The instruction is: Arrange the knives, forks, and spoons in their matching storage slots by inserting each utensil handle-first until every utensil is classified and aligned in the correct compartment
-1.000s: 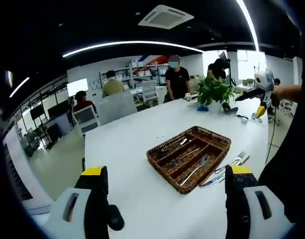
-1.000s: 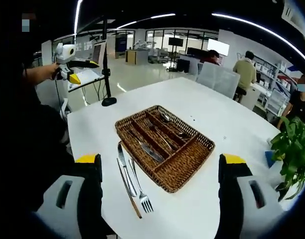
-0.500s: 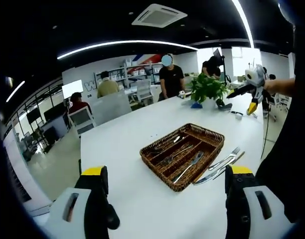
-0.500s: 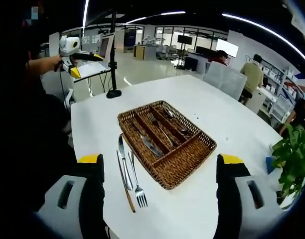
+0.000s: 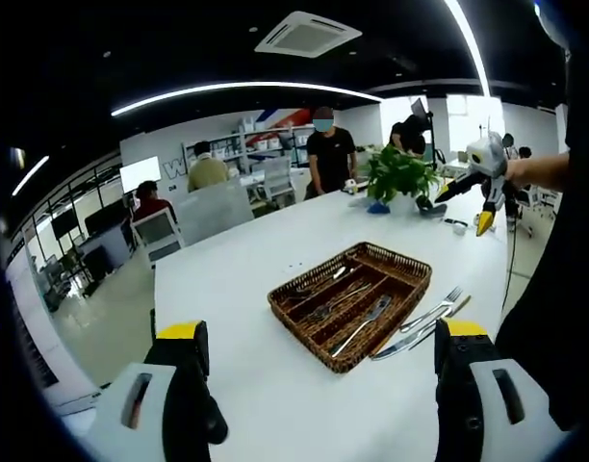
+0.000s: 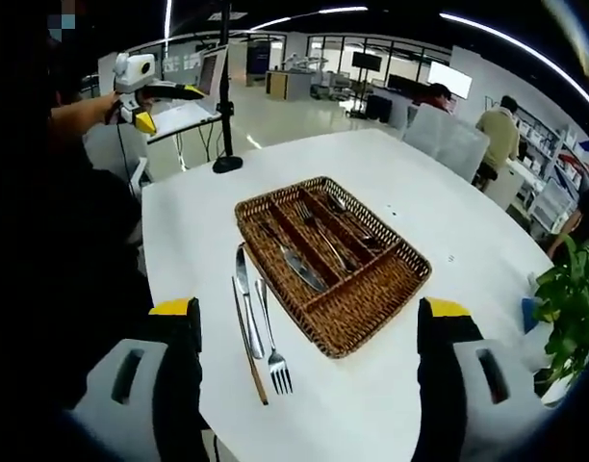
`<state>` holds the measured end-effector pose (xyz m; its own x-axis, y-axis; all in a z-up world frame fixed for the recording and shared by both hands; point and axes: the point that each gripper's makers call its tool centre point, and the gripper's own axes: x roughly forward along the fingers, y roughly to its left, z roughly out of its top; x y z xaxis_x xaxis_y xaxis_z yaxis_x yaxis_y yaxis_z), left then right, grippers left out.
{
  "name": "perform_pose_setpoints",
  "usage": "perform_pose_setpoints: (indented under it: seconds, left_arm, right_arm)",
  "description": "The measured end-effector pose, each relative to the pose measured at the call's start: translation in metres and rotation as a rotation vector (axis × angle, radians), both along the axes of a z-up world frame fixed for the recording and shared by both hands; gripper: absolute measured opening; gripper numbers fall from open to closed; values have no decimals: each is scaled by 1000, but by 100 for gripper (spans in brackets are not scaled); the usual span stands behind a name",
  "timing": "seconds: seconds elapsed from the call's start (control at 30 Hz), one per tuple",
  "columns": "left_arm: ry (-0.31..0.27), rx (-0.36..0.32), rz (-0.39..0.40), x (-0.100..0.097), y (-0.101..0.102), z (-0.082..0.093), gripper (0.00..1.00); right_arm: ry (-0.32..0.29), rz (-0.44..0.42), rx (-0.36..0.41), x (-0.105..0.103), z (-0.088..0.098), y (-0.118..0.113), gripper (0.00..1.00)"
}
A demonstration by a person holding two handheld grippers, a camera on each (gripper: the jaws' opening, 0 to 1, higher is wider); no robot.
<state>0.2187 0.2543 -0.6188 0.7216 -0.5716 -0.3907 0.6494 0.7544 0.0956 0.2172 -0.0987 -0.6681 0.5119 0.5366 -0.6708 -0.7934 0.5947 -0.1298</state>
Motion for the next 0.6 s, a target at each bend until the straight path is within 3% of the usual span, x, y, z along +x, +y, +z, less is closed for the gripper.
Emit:
perform_pose_setpoints:
  seconds: [0.23,0.47,0.6]
  left_arm:
    - [4,-6,2,-2,-1,-3,99]
    - [18,-15,7,-2,-3,-13,99]
    - [22,-11,0,-2,-7,-16,99]
  right_arm:
    - [14,27,-31,1,-16,5,93]
    - [56,46,-5,1,-33,15,92]
    - [78,73,-15,-2,-44,18,85]
